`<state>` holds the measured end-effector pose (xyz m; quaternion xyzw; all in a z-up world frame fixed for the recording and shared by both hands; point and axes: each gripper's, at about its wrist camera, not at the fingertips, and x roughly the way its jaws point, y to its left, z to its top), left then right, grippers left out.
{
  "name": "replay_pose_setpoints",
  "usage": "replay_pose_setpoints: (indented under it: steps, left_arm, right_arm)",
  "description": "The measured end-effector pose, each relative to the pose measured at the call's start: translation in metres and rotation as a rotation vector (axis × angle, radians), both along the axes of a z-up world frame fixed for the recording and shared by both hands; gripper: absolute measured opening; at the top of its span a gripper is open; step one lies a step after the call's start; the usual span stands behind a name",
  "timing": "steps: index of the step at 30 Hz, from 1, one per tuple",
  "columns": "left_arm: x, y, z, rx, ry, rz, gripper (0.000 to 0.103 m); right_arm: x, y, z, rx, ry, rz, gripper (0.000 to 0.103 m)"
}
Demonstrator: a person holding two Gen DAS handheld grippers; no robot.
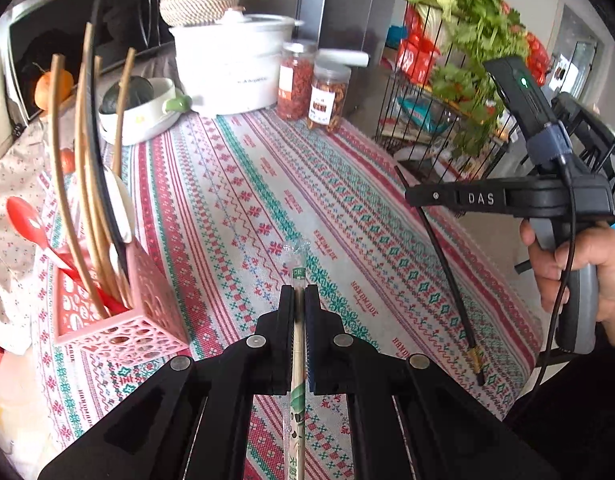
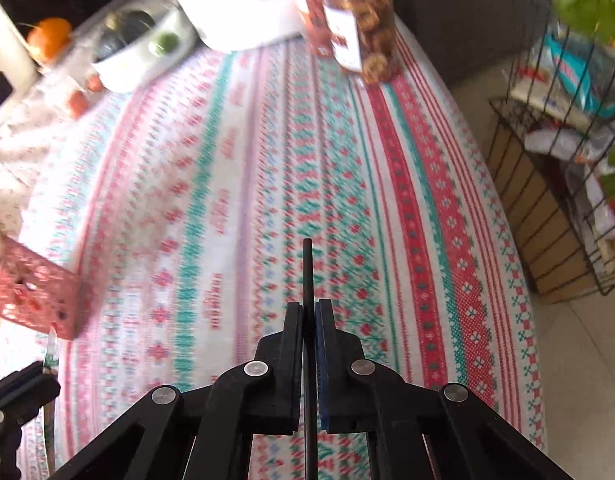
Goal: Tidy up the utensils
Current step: 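Lower both held items into the pink basket and open both tools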
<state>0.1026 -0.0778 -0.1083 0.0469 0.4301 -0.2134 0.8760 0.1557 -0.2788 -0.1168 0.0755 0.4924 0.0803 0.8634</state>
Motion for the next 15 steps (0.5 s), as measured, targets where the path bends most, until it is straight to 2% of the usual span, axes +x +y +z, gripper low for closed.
replay_pose_setpoints:
  steps: [3,9,12,15]
  left_arm:
    - [-0.012,0.013,0.033,-0.077,-0.094,0.016,0.004]
    - [-0.038,0.051,0.098,-0.216,-0.351,0.096,0.004]
    - [-0.044,0.071,0.116,-0.249,-0.489,0.173,0.004]
    - [-0.044,0.089,0.123,-0.269,-0.589,0.27,0.004]
  right_arm:
    - [-0.017,0.011,0.029,0.026,-0.078,0.03,0.004]
    - [-0.049,0.032,0.081,0.058,-0.251,0.11,0.004]
    - [-0.055,0.038,0.093,0.066,-0.302,0.126,0.004]
    - [-0.054,0.042,0.096,0.079,-0.326,0.131,0.004]
